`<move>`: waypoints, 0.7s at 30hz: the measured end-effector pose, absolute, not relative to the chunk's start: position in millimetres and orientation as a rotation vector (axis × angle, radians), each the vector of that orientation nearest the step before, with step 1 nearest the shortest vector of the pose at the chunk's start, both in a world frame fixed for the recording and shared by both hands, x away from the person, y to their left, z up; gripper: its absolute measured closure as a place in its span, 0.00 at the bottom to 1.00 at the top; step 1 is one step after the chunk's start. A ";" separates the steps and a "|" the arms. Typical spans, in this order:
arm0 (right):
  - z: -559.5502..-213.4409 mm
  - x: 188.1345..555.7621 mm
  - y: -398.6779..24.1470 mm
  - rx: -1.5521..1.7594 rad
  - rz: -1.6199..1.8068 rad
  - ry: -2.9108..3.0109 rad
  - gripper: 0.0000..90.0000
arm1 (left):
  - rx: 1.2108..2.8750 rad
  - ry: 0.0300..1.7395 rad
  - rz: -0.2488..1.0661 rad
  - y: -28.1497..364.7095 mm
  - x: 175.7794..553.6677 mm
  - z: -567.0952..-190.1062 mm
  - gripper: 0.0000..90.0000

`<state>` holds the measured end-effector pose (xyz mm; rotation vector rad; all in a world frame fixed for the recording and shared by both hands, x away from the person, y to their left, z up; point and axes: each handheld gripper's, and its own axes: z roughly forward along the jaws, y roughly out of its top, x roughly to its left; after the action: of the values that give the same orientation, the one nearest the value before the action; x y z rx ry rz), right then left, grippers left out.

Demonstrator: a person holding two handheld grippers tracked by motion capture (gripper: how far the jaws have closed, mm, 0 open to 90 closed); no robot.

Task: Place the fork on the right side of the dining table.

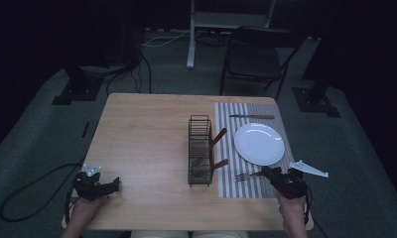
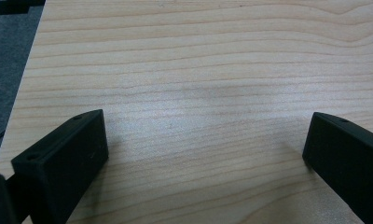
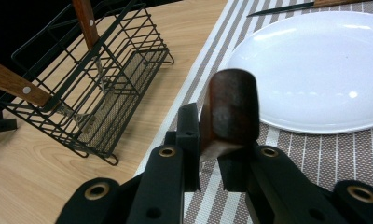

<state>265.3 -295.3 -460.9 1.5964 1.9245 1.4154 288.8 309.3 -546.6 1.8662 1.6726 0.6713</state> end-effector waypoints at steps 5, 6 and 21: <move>-462.4 267.5 -298.3 1.554 1.365 1.950 0.83 | 1.866 1.672 0.671 309.3 288.8 -546.7 0.00; -463.6 268.6 -300.0 1.553 1.364 1.956 0.79 | 1.866 1.672 0.671 309.3 288.8 -546.7 0.00; -497.0 287.6 -336.6 1.639 1.358 1.994 0.66 | 1.866 1.673 0.671 309.3 288.8 -546.6 0.00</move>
<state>287.6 -336.6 -497.0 1.6387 1.9941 1.3585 288.8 309.3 -546.6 1.8664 1.6726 0.6713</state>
